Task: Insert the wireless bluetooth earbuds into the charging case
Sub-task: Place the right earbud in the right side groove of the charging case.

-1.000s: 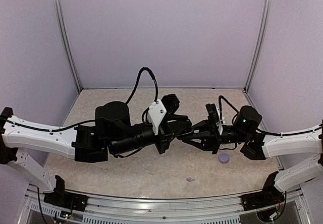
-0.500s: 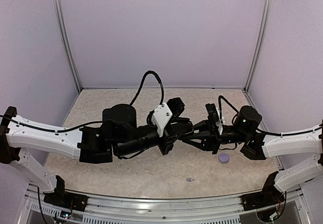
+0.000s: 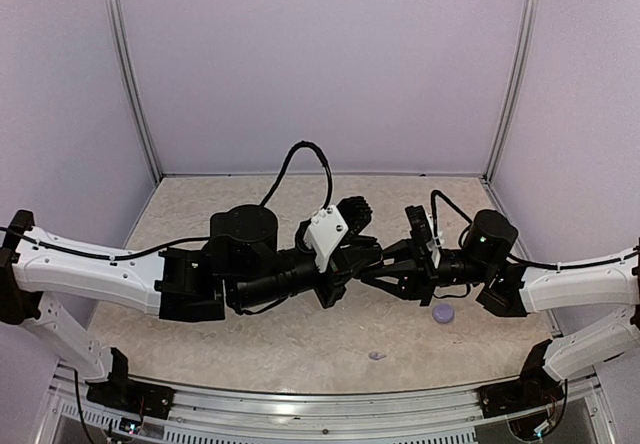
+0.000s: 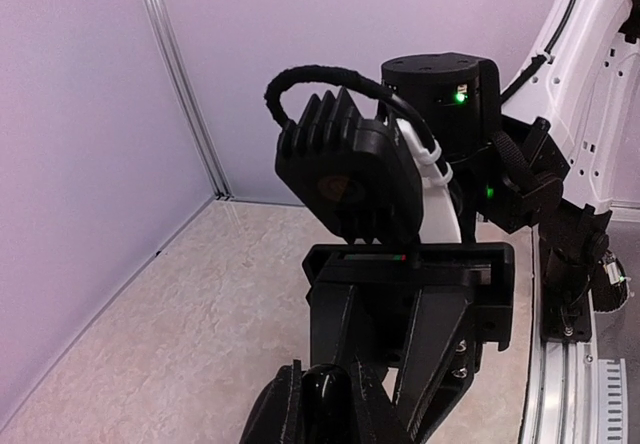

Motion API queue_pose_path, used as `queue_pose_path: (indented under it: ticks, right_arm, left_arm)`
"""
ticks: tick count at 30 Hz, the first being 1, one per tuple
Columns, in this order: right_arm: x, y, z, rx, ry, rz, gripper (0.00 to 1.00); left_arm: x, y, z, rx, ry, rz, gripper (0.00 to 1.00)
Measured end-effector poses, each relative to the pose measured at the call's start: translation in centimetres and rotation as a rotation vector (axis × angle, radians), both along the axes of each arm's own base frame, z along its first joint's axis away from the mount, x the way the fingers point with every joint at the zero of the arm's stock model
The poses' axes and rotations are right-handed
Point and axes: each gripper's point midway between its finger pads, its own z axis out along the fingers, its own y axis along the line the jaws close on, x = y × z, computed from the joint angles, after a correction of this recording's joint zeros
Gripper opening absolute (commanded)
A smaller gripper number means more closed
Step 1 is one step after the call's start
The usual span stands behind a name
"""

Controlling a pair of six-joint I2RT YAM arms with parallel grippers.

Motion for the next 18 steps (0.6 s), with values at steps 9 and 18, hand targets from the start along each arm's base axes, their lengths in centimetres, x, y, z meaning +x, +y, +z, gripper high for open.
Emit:
queue_pose_path:
  ticks: [9, 18]
  right_arm:
    - [0.14, -0.09, -0.18, -0.012, 0.005, -0.013, 0.00]
    - [0.11, -0.48, -0.15, -0.014, -0.002, -0.034, 0.00]
  left_arm:
    - [0.25, -0.37, -0.27, 0.038, 0.015, 0.010, 0.07]
    - [0.34, -0.33, -0.24, 0.021, 0.051, 0.021, 0.04]
